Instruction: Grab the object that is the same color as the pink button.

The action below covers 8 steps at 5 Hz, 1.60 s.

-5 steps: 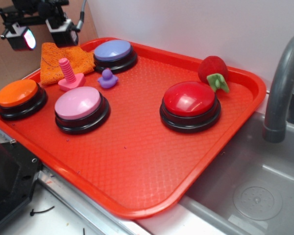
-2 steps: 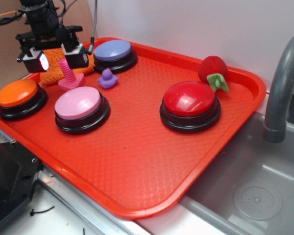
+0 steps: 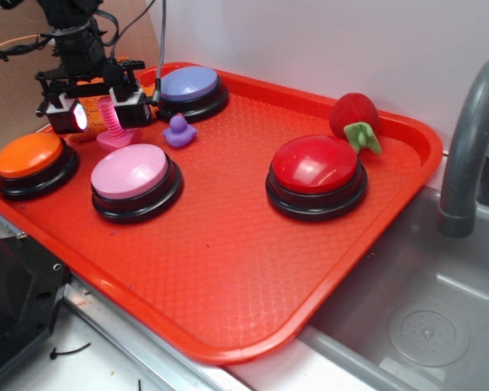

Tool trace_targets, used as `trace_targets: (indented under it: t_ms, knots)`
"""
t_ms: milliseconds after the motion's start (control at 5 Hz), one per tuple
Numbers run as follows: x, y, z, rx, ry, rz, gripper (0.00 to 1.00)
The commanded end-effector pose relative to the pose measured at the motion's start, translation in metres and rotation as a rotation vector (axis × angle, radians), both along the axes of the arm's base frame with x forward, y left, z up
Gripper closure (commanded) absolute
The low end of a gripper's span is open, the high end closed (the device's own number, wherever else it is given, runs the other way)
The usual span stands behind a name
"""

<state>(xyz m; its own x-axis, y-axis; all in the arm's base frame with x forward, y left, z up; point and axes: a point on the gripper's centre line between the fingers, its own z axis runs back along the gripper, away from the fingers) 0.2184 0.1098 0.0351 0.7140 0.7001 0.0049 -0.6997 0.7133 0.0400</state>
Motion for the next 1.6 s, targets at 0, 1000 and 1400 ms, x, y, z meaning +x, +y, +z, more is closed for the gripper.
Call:
trace_targets:
  t_ms: [0,1000,1400]
  knots:
    - [0.006,0.005,0.01,0.019,-0.057,-0.036,1.0]
    - [0.036,-0.058,0.148,-0.036,-0.248,-0.153,1.0]
    - [0.057,-0.082,0.221,-0.134,-0.346,-0.152,1.0]
